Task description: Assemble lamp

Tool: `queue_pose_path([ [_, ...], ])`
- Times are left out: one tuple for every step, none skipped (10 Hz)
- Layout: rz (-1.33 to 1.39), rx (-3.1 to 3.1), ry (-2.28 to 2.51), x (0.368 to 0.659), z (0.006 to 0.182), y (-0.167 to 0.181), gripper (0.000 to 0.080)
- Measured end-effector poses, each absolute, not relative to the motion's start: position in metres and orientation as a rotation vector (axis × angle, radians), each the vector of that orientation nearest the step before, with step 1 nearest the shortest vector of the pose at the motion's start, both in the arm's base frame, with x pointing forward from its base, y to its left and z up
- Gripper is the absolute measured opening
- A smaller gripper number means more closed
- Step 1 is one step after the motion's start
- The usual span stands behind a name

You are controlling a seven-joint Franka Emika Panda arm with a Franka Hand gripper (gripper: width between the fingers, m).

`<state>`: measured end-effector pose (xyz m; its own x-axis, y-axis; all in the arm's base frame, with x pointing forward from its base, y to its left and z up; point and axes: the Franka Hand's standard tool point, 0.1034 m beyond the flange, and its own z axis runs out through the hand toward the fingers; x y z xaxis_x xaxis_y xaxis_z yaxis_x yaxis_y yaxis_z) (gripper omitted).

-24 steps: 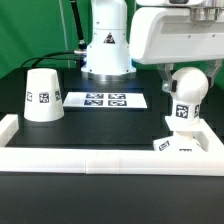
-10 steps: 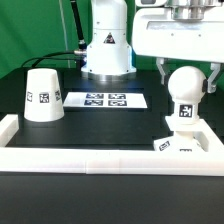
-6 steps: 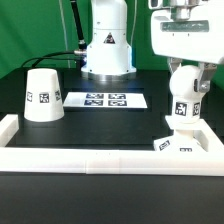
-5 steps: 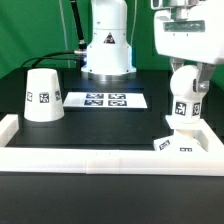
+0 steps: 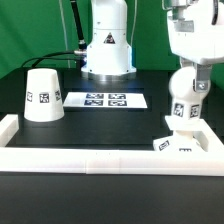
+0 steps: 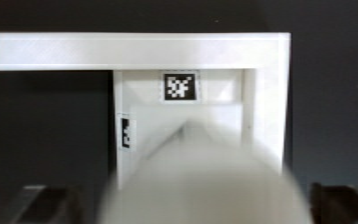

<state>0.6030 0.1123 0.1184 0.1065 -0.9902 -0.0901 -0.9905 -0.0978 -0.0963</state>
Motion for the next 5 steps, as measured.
queue_pose_path([
  [0.02, -2.29, 1.964, 0.6058, 0.1199, 0.1143, 0.0691],
  [0.006, -2.395, 1.832, 0.6092, 0.1207, 0.1145, 0.0697],
  [-0.005, -2.497, 1.689, 0.61, 0.1193, 0.1128, 0.0697],
  [-0.013, -2.554, 1.601, 0.6102, 0.1182, 0.112, 0.0697],
  [-0.021, -2.619, 1.493, 0.6102, 0.1183, 0.1122, 0.0699],
])
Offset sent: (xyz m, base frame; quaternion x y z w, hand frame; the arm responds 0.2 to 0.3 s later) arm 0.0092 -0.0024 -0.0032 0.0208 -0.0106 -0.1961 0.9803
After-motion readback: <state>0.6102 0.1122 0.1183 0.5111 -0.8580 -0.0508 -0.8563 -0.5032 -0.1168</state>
